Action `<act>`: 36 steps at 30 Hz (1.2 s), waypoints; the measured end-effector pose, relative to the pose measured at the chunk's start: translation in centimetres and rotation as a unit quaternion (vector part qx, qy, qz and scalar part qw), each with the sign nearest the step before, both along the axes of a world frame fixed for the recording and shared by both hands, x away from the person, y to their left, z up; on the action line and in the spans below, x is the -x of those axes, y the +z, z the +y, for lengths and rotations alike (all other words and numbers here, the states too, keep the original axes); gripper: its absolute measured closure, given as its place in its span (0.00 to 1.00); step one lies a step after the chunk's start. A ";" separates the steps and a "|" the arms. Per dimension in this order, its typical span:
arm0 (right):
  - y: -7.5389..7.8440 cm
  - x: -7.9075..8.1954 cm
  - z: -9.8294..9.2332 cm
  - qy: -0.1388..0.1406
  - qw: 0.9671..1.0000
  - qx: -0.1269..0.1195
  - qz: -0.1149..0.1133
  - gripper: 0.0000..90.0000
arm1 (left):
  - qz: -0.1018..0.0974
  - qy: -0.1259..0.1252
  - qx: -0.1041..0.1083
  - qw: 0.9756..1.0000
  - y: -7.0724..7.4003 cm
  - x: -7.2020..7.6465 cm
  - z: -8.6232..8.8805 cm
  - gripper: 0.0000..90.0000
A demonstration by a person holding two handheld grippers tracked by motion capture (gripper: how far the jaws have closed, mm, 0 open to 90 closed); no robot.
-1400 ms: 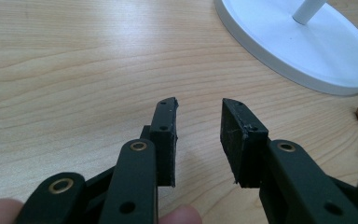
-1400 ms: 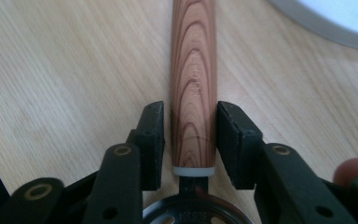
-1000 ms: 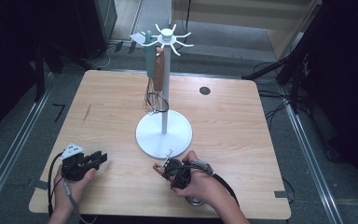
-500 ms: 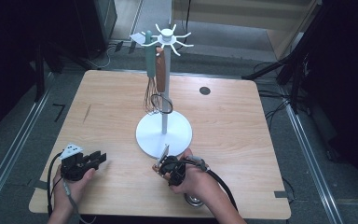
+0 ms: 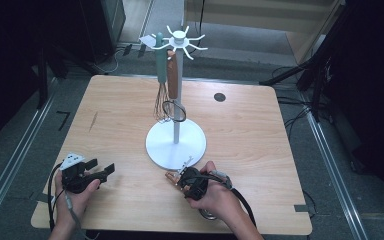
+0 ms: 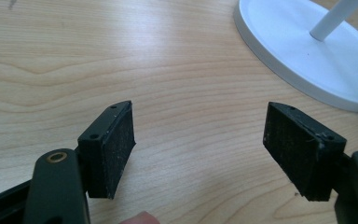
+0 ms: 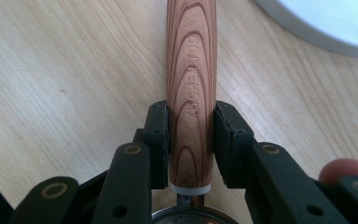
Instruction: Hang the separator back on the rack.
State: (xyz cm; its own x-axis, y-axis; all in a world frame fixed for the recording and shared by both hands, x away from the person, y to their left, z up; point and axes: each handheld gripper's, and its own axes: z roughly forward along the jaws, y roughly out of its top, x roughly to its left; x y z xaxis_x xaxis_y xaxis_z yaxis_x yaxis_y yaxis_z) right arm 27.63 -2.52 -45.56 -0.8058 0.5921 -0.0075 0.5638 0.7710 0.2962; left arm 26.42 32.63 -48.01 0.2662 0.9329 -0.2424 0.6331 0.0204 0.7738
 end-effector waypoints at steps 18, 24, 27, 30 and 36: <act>0.8 0.9 -3.4 -0.001 0.980 -0.176 -0.095 0.78 | -0.006 0.022 0.008 1.000 0.0 0.0 1.5 0.11; 1.2 1.4 -4.0 -0.008 0.963 -0.232 -0.140 0.78 | -0.023 0.032 0.000 0.999 0.1 0.2 2.0 0.11; 1.6 1.6 -4.3 -0.014 0.953 -0.255 -0.163 0.78 | -0.024 0.038 -0.008 0.999 0.0 0.3 2.4 0.11; 2.2 1.8 -4.6 -0.022 0.944 -0.276 -0.180 0.78 | -0.024 0.044 -0.009 0.999 0.0 0.2 2.6 0.11; 3.4 2.2 -5.2 -0.044 0.927 -0.306 -0.210 0.78 | -0.038 0.048 -0.027 0.998 0.2 0.5 2.5 0.11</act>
